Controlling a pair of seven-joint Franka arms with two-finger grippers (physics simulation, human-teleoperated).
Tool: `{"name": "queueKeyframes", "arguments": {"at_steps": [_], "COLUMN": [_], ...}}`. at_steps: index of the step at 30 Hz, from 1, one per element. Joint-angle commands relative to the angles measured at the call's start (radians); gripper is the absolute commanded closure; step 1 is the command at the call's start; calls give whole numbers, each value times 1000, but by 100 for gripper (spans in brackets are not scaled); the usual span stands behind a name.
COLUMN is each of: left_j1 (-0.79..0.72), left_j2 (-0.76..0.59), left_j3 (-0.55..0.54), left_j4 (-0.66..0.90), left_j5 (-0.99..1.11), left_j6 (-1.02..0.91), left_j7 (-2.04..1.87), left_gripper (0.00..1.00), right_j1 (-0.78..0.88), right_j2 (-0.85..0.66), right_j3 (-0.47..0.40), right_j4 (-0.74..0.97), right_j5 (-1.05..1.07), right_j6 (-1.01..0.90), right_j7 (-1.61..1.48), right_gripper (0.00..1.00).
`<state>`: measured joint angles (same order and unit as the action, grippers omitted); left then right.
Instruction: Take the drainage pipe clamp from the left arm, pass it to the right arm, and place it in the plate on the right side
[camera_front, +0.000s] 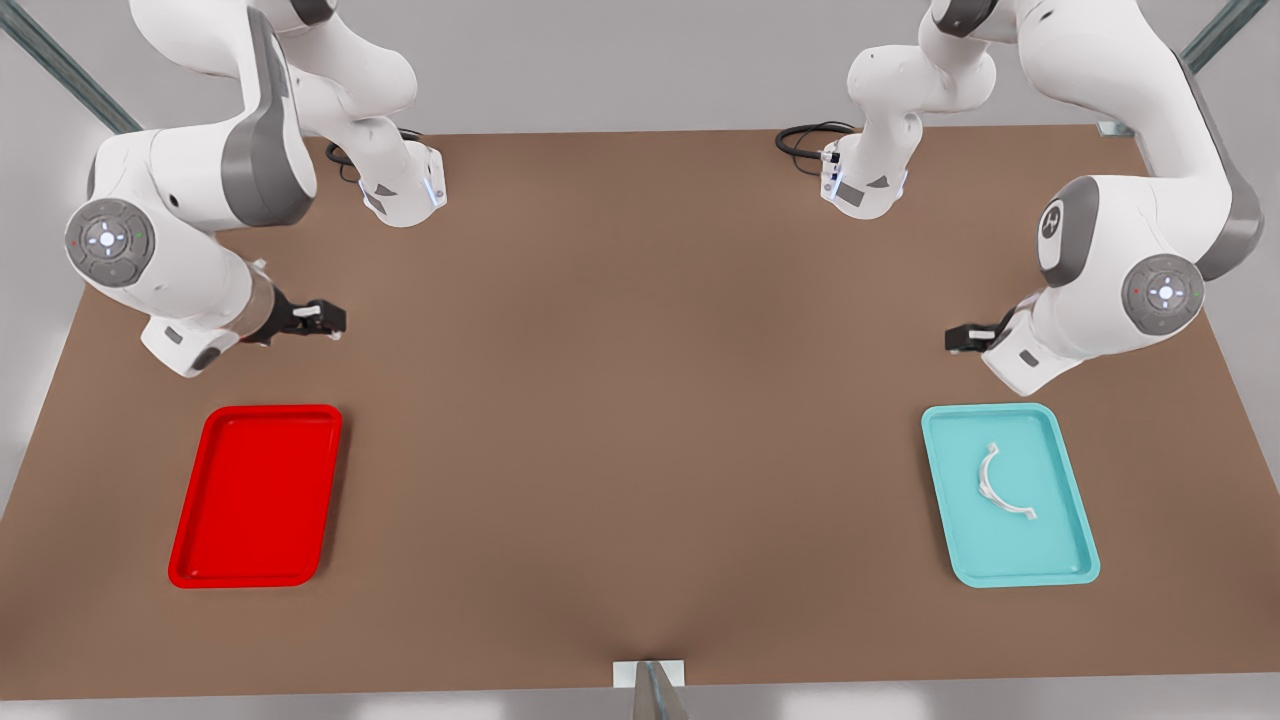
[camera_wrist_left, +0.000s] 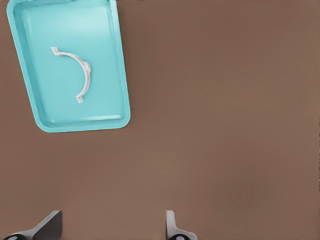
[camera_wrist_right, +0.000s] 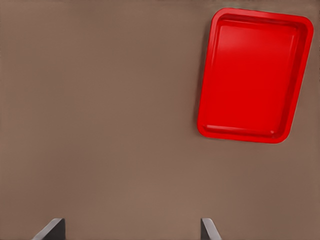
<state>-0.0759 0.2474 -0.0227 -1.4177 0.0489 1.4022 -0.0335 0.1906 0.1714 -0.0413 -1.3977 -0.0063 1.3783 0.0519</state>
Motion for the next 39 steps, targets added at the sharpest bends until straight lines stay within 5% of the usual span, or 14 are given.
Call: {"name": "queueKeyframes", "arguments": {"at_steps": [1,3,5,7,12,17,39], "left_j1": [1,-1,7,56,91,153,200], "left_j2": [1,3,128,386,562,601,688], "left_j3": [1,3,67,124,142,142,141], "left_j4": [0,0,19,203,201,172,88], "left_j5": [-9,-7,0,-11,-63,-69,-60], "left_j6": [70,73,139,260,558,600,813], "left_j7": [27,27,27,26,-175,-471,-712], "left_gripper": [0,0,0,0,0,0,0], "right_j1": [1,3,3,1,3,3,3], "right_j2": [-1,0,2,7,-4,-27,-33], "right_j3": [0,1,1,1,3,1,3], "right_j4": [-1,-1,-3,2,5,20,9], "right_j5": [-1,5,12,12,12,12,51], "right_j6": [68,70,71,71,50,-1,-33], "right_j7": [17,14,14,13,11,20,32], "right_gripper": [0,0,0,0,0,0,0]}}
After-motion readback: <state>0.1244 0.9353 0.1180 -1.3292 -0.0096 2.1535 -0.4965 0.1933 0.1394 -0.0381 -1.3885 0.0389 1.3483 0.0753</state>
